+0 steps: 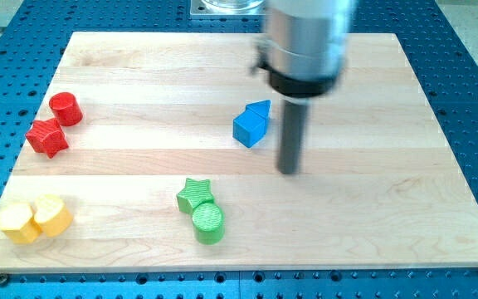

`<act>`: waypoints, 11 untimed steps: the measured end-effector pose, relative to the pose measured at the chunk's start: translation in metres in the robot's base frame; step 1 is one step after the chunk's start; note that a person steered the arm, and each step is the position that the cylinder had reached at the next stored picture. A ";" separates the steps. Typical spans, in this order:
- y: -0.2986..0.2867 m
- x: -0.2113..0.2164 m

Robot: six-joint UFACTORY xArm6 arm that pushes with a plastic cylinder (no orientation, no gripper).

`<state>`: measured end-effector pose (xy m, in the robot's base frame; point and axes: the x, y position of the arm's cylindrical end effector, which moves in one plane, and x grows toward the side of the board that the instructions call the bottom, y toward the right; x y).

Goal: Move the green blocks to the bottom left side of the blue blocks

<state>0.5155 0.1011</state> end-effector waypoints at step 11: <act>-0.066 -0.032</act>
